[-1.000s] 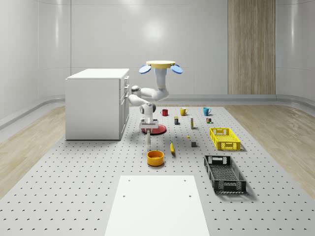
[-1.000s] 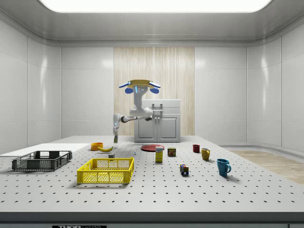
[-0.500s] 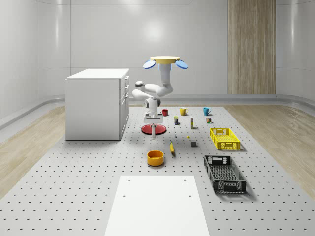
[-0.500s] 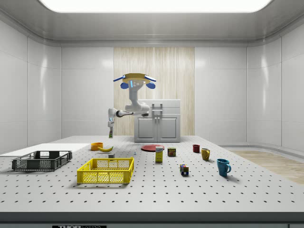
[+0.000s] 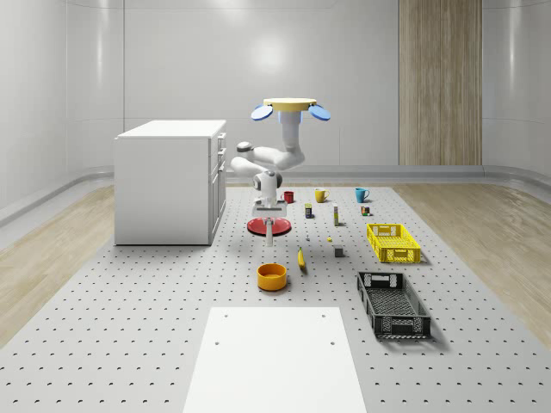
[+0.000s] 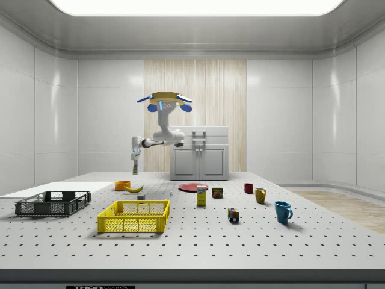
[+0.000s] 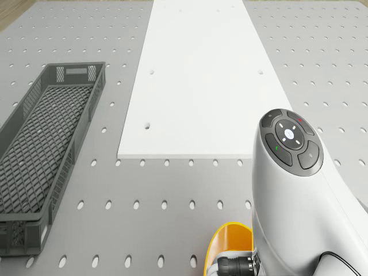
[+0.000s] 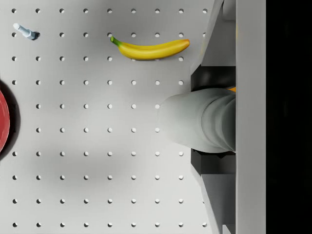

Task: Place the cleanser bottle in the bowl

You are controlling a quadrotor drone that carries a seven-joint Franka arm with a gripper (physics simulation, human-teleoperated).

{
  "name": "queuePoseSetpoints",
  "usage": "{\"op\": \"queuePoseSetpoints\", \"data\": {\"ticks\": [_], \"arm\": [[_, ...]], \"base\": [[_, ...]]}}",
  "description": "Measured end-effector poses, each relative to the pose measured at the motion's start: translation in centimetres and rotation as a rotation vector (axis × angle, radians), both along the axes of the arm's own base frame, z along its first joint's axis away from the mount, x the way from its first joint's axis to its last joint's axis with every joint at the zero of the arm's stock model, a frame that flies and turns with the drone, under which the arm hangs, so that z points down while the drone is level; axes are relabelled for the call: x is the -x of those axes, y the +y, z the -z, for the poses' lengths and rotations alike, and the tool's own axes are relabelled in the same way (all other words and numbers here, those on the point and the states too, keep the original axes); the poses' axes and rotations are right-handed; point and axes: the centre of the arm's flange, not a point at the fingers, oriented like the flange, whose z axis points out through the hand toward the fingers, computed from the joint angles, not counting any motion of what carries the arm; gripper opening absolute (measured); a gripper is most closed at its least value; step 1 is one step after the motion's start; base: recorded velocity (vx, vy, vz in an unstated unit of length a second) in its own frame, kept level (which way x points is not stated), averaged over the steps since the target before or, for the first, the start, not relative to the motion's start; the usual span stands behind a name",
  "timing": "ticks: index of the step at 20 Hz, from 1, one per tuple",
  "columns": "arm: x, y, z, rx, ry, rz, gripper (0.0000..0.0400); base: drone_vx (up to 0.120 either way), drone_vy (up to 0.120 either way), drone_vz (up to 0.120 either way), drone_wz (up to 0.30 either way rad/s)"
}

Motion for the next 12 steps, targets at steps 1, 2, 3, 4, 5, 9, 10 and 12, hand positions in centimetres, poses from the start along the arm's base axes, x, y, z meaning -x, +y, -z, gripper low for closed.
{"op": "queuePoseSetpoints", "data": {"ticks": [1,2,3,4,5,9,10,12], "arm": [[0.0,0.0,0.0,0.0,0.0,0.0,0.0155],[0.0,0.0,0.01,0.0,0.0,0.0,0.0155],[0.0,0.0,0.01,0.0,0.0,0.0,0.0155],[0.0,0.0,0.01,0.0,0.0,0.0,0.0155],[0.0,0.0,0.01,0.0,0.0,0.0,0.0155],[0.0,0.0,0.01,0.0,0.0,0.0,0.0155],[0.0,0.0,0.01,0.0,0.0,0.0,0.0155],[0.0,0.0,0.01,0.0,0.0,0.0,0.0155]], "base": [[0.12,0.0,0.0,0.0],[0.12,0.0,0.0,0.0],[0.12,0.0,0.0,0.0],[0.12,0.0,0.0,0.0],[0.12,0.0,0.0,0.0],[0.12,-0.03,0.0,0.0],[0.12,0.0,0.0,0.0],[0.12,0.0,0.0,0.0]]}}
